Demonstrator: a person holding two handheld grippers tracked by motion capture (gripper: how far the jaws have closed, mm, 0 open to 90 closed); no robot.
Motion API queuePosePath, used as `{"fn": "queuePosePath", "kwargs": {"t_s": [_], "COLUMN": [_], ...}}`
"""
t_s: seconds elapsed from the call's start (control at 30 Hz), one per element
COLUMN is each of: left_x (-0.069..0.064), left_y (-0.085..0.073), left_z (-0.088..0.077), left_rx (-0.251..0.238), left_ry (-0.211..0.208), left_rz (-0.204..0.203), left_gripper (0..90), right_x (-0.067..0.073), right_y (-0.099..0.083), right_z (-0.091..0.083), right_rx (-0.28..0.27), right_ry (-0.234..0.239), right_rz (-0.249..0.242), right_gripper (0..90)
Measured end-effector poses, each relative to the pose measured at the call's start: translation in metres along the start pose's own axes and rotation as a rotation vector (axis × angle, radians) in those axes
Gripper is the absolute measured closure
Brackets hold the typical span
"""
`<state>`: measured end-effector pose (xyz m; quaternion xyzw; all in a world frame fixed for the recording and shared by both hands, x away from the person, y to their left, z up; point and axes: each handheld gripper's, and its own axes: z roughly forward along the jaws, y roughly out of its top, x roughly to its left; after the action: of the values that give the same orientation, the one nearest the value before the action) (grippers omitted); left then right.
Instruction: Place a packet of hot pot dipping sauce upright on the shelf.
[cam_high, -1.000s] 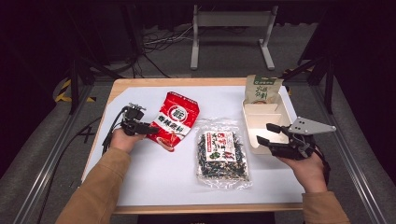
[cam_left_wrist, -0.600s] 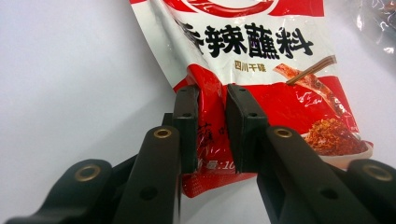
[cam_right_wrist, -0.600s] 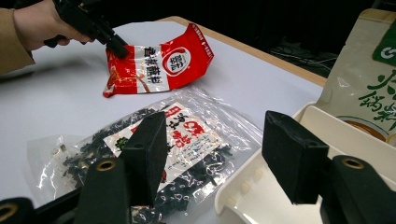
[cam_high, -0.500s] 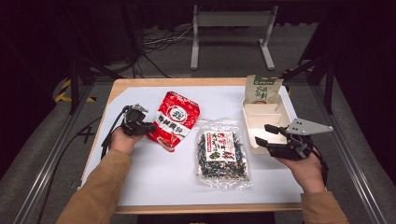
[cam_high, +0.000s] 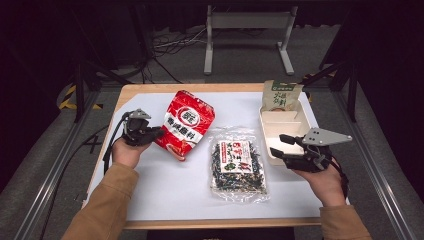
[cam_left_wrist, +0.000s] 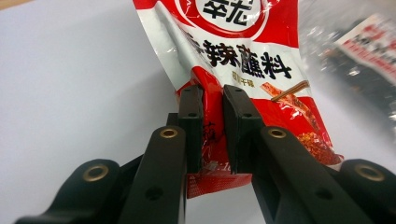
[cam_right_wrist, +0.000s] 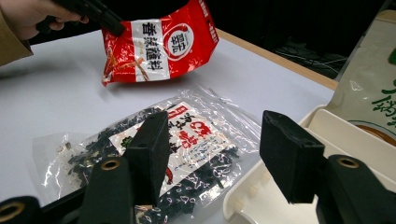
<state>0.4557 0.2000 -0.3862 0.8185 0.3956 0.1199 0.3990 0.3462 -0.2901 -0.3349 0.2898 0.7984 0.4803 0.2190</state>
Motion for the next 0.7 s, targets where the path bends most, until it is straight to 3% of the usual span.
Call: {"fn": "queuePosePath", "kwargs": {"t_s": [0.2, 0.53, 0.67, 0.7], "left_x": [-0.014, -0.035, -0.044, -0.048], "left_y": [-0.003, -0.006, -0.007, -0.007], "left_z": [-0.014, -0.034, -0.040, -0.042], "left_rx": [-0.058, -0.134, -0.151, -0.153], "left_ry": [-0.030, -0.076, -0.095, -0.102], "left_rz": [0.011, 0.025, 0.042, 0.049], "left_gripper": [78.8, 78.8, 78.8, 78.8], "right_x": [0.002, 0.007, 0.008, 0.009], "right_y": [0.002, 0.005, 0.007, 0.008], "right_z": [0.002, 0.009, 0.010, 0.011], "right_rx": [-0.021, -0.010, -0.038, -0.050], "right_ry": [0.024, 0.052, 0.076, 0.095], "right_rz": [0.020, 0.024, 0.081, 0.124], "right_gripper": [40.5, 40.2, 36.4, 35.6]}}
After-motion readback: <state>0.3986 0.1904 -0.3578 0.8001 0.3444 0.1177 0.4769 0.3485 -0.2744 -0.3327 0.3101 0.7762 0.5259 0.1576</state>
